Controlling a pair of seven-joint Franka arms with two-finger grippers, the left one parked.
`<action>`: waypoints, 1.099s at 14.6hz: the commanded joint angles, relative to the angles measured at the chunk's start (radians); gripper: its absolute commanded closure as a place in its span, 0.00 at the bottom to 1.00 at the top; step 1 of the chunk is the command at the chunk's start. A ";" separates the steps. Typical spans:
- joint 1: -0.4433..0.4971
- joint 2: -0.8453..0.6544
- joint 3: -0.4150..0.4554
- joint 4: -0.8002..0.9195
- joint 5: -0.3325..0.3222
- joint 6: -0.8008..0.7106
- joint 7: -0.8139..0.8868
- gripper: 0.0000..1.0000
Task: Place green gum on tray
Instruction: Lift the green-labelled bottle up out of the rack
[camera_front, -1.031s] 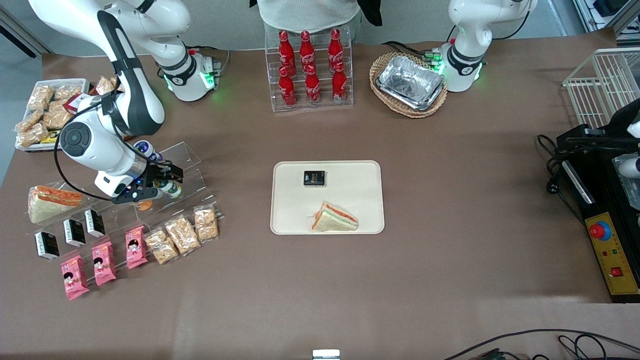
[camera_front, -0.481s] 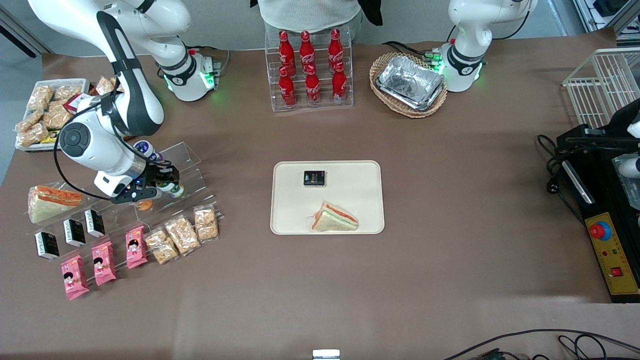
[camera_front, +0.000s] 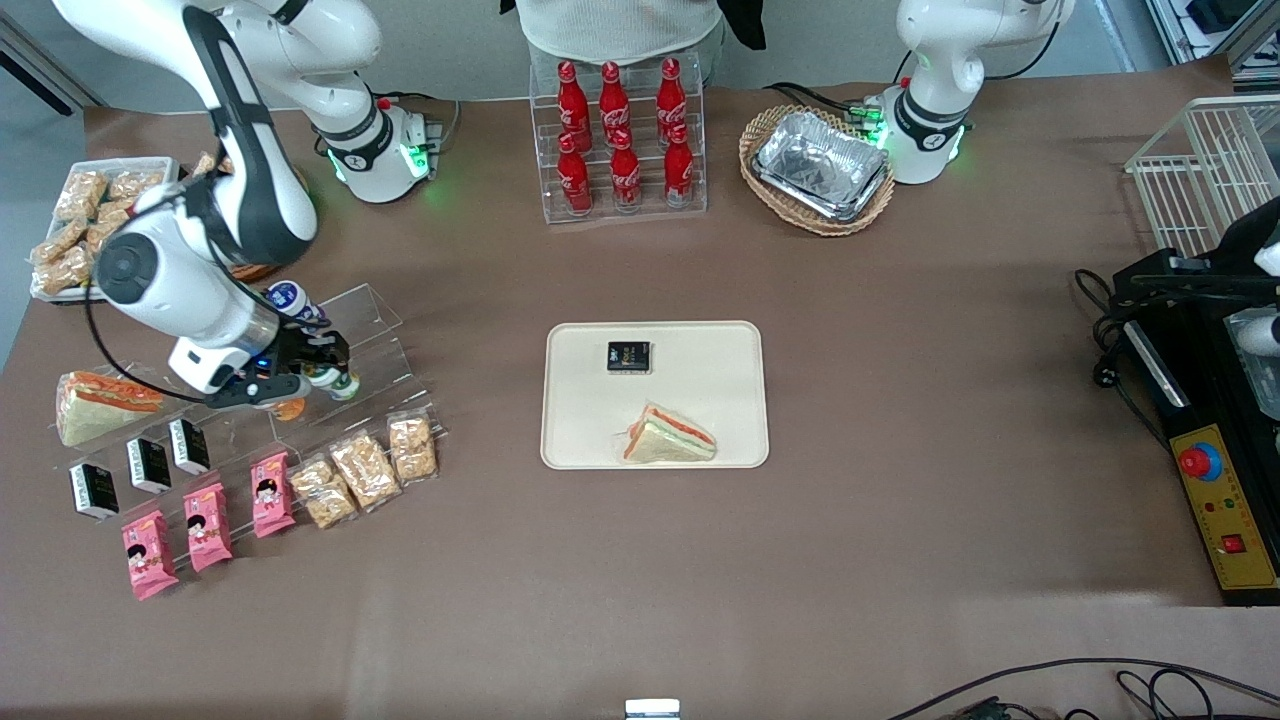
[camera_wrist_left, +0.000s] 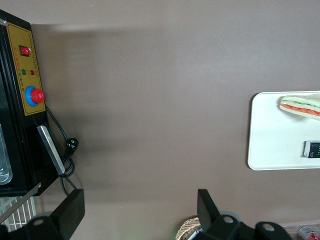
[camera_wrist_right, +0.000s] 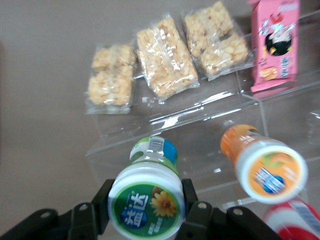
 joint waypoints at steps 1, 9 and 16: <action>-0.002 -0.029 -0.003 0.255 0.011 -0.338 -0.009 0.75; 0.050 -0.032 0.012 0.495 0.016 -0.608 0.156 0.74; 0.081 0.015 0.326 0.515 0.025 -0.552 0.691 0.75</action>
